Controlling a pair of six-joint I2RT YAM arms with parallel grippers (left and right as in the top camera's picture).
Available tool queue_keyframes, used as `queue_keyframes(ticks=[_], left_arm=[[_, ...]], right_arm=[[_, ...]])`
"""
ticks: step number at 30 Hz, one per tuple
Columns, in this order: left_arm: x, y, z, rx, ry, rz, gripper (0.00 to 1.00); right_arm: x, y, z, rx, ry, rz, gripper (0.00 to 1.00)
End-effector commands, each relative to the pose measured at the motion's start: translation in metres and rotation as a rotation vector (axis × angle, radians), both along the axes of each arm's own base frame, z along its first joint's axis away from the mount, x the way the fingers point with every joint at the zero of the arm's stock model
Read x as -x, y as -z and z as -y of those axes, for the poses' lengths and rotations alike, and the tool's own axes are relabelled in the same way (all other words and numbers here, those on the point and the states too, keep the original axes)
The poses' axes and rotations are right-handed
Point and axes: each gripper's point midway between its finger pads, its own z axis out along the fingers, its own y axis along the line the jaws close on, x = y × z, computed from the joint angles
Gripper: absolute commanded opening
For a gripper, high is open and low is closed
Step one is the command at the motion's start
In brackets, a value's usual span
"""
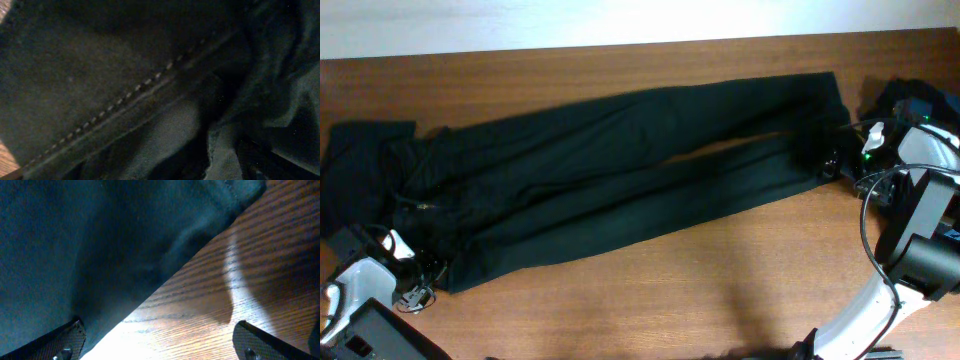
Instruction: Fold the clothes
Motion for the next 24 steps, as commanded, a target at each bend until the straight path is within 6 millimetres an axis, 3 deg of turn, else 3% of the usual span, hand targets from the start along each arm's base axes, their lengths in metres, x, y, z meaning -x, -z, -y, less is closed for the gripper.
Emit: queue_keyframes(ticks=[1,11,16,24], left_arm=[[0.0,0.002,0.002,0.015,-0.001,0.006,0.99],[0.0,0.002,0.002,0.015,-0.002,0.006,0.99],[0.0,0.002,0.002,0.014,-0.001,0.006,0.99],[0.0,0.002,0.002,0.014,-0.001,0.006,0.99]], right_arm=[[-0.006,-0.006,0.003,0.018,0.002,0.015,0.99],[-0.008,-0.006,0.004,0.023,-0.001,0.023,0.99],[-0.015,-0.007,0.009,0.056,-0.104,0.065,0.99],[-0.033,-0.01,0.033,0.176,-0.096,0.121,0.99]])
